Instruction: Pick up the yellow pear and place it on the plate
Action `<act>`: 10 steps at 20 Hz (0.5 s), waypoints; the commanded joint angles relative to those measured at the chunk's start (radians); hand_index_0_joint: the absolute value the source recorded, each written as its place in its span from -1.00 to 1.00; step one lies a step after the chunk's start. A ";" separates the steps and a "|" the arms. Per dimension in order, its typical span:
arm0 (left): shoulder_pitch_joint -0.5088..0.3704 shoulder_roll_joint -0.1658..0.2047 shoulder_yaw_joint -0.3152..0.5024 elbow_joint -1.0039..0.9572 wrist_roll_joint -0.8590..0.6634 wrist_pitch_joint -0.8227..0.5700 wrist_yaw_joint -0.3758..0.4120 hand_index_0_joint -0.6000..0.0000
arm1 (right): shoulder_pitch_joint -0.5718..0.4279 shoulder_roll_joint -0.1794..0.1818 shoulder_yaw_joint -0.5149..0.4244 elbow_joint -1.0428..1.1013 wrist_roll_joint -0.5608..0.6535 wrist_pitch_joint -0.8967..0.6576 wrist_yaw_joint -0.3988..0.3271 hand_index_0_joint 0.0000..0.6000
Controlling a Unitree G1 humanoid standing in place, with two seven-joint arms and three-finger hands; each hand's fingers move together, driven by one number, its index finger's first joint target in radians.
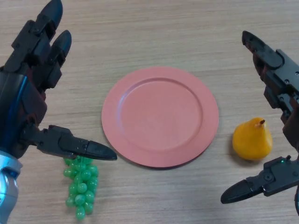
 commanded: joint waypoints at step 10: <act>-0.030 0.034 0.081 -0.073 -0.021 -0.118 0.001 1.00 | -0.014 -0.023 -0.112 -0.048 0.062 -0.109 -0.012 -1.00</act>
